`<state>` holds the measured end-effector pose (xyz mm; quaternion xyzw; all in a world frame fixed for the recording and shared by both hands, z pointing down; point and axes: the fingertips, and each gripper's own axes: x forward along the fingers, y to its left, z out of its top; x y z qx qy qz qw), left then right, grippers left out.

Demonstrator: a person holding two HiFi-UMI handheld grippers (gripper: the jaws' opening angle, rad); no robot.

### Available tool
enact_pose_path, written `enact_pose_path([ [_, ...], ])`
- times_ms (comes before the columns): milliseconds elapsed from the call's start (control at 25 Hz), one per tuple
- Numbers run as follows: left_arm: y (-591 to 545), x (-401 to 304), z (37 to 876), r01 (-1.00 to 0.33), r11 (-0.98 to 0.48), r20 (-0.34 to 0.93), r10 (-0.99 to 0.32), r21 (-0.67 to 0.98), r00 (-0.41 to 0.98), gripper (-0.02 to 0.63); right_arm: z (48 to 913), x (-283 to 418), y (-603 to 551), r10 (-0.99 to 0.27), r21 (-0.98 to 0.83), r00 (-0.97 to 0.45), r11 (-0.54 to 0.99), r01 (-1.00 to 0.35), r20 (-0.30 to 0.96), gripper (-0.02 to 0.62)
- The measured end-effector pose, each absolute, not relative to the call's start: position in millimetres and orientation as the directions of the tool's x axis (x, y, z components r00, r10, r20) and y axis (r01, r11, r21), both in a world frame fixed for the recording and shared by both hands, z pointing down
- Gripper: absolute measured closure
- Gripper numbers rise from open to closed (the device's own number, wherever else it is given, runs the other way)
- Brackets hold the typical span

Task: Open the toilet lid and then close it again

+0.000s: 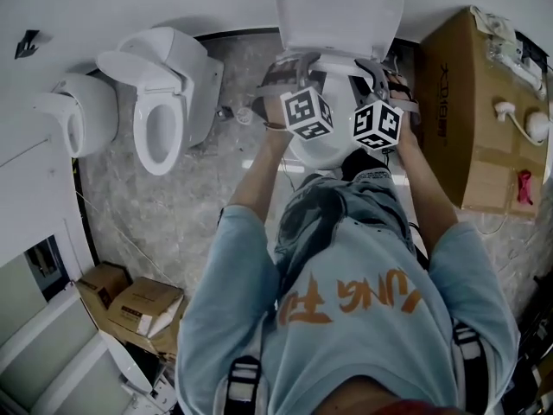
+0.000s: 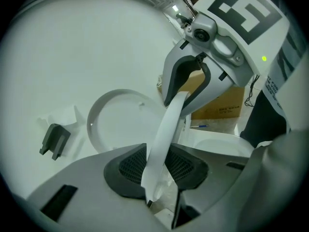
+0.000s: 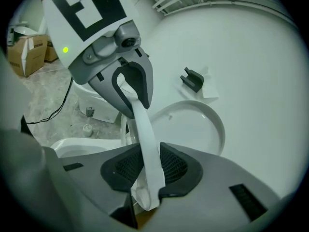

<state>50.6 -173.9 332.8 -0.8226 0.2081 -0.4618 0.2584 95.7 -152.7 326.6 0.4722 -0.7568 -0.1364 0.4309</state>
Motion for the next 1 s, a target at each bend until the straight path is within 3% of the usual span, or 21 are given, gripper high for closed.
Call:
enact_pose_path([
  [1000, -340, 116, 303, -0.214, -0.774, 0.653, -0.622, -0.596, 0.432, 0.442, 290, 174, -313, -0.873, 0.573, -0.17, 0.434, -0.695, 0.456, 0.466],
])
